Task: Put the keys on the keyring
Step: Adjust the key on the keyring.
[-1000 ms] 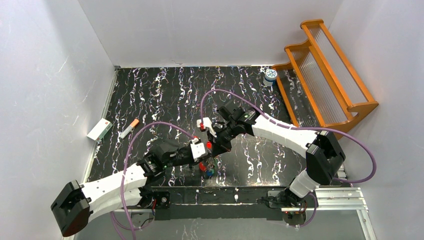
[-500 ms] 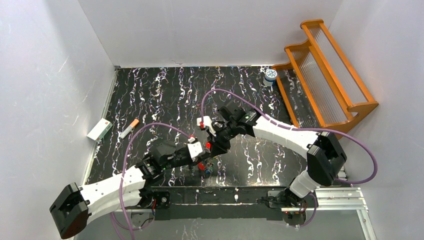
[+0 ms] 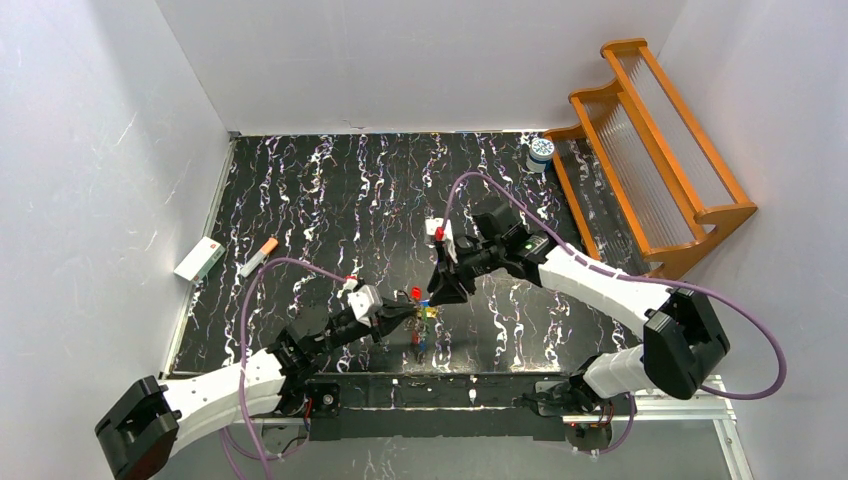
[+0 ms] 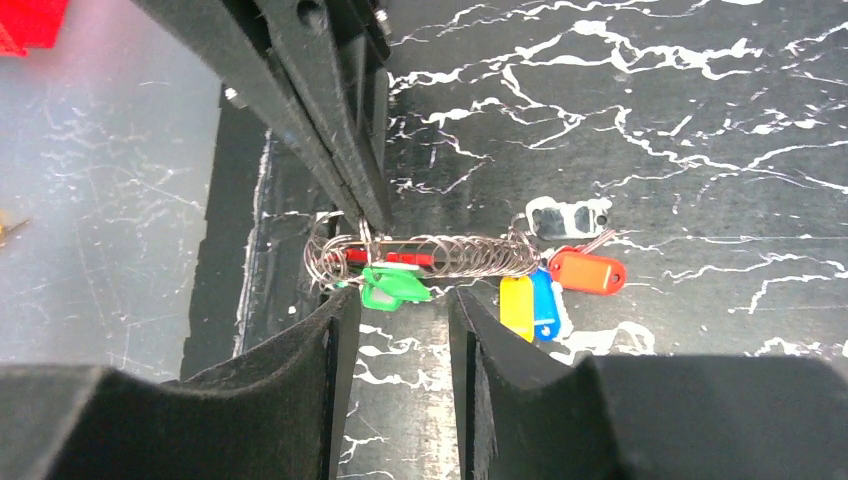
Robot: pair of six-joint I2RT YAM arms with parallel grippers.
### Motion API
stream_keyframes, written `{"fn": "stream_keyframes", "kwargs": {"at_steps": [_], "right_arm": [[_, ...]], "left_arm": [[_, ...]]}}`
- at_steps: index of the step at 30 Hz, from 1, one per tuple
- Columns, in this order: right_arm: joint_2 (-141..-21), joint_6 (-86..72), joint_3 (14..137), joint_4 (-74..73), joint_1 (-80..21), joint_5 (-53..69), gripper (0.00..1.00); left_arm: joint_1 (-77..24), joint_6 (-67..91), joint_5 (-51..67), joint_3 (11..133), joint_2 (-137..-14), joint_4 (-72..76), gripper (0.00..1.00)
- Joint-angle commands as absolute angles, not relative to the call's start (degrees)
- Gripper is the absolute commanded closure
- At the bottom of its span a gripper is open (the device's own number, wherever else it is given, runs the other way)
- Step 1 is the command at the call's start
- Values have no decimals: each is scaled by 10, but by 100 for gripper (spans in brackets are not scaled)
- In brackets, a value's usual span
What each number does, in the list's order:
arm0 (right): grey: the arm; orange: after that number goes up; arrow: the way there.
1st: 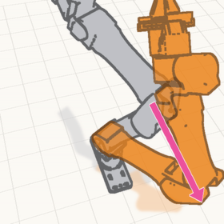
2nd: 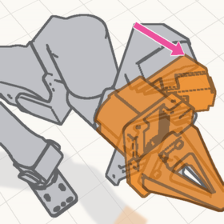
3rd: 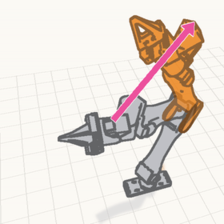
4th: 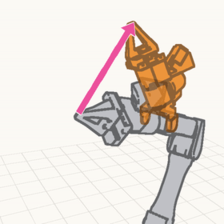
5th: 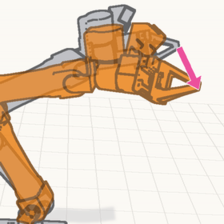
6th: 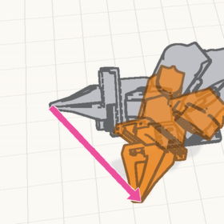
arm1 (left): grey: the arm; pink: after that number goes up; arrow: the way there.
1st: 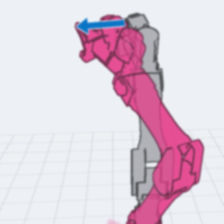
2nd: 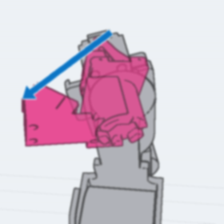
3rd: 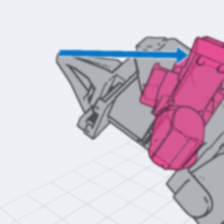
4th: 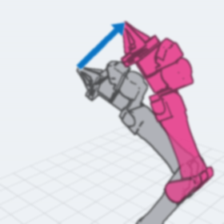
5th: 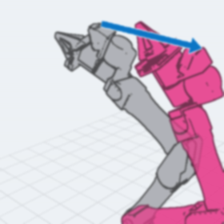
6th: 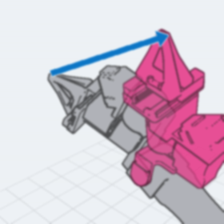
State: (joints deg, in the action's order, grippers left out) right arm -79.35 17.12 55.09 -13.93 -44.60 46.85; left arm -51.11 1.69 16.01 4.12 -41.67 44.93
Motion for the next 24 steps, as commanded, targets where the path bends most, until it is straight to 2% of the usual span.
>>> {"fn": "stream_keyframes", "kwargs": {"at_steps": [1,9,17,21,24], "right_arm": [[-767,150,526,-67,-443,540,55],[-784,128,525,-35,-443,557,56],[-801,123,528,-22,-444,569,61],[-810,123,531,-25,-443,572,74],[-813,127,532,-36,-443,570,91]], "left_arm": [[-513,50,144,26,-398,557,100],[-512,55,146,22,-397,564,100],[-512,55,147,23,-401,565,100],[-512,55,148,23,-402,565,100],[-512,56,147,22,-400,565,100]]}}
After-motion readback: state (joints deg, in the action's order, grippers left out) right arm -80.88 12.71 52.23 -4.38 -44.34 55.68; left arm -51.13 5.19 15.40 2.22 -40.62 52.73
